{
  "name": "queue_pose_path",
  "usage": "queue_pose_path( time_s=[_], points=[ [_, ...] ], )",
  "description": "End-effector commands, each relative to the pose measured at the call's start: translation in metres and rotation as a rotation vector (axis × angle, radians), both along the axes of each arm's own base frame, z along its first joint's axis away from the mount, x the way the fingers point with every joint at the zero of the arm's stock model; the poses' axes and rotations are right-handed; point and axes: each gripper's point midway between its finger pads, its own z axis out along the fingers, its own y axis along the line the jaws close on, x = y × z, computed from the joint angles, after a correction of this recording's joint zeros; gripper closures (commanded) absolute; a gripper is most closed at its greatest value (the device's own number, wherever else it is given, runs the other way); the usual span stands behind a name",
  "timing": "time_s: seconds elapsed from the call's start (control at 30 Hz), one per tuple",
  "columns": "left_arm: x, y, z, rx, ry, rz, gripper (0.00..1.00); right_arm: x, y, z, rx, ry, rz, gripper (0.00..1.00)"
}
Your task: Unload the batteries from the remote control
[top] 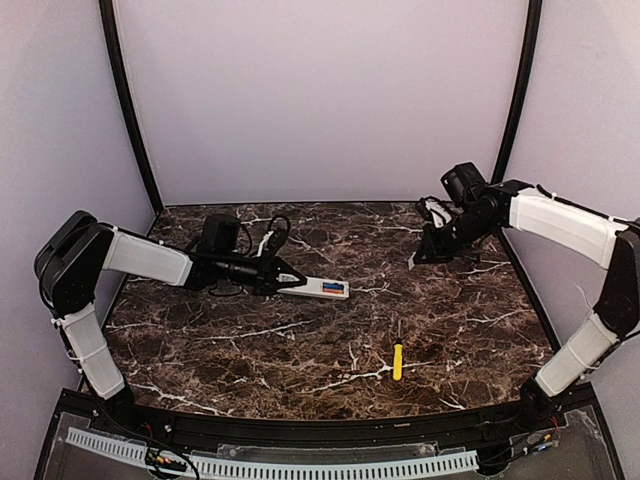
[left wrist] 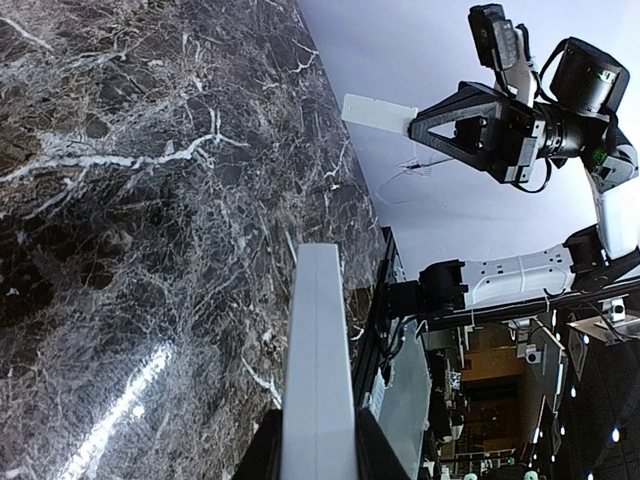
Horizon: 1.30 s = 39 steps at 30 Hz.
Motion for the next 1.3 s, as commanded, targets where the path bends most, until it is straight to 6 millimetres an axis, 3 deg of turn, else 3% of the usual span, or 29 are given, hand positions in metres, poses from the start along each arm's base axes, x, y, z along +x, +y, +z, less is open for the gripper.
queue_pose_path(
  time_s=[0.0, 0.17, 0.33, 0.47, 0.6, 0.87, 1.07, 1.27],
  points=[
    [-0.005, 0.005, 0.009, 0.01, -0.063, -0.008, 1.0, 0.003, -0.027, -0.032, -0.181, 0.054, -0.058, 1.0],
    [-0.01, 0.007, -0.001, 0.062, -0.079, -0.014, 1.0, 0.001, -0.043, -0.063, -0.328, 0.117, -0.089, 1.0],
    [-0.015, 0.006, -0.008, 0.104, -0.116, -0.03, 1.0, 0.001, -0.047, -0.086, -0.436, 0.166, -0.09, 1.0],
    [-0.016, 0.009, -0.014, 0.144, -0.134, -0.025, 1.0, 0.001, -0.043, -0.102, -0.5, 0.201, -0.067, 1.0],
    [-0.015, 0.014, -0.021, 0.19, -0.143, -0.014, 1.0, 0.001, -0.025, -0.111, -0.485, 0.238, -0.01, 0.99],
    [-0.015, 0.019, -0.028, 0.232, -0.154, -0.01, 1.0, -0.004, 0.011, -0.105, -0.319, 0.299, 0.071, 0.49],
    [-0.019, 0.023, -0.034, 0.26, -0.163, -0.025, 1.0, -0.023, 0.025, -0.078, -0.171, 0.306, 0.077, 0.34],
    [-0.021, 0.022, -0.037, 0.242, -0.161, -0.032, 1.0, -0.071, 0.043, -0.073, -0.085, 0.366, 0.061, 0.29]
  ],
)
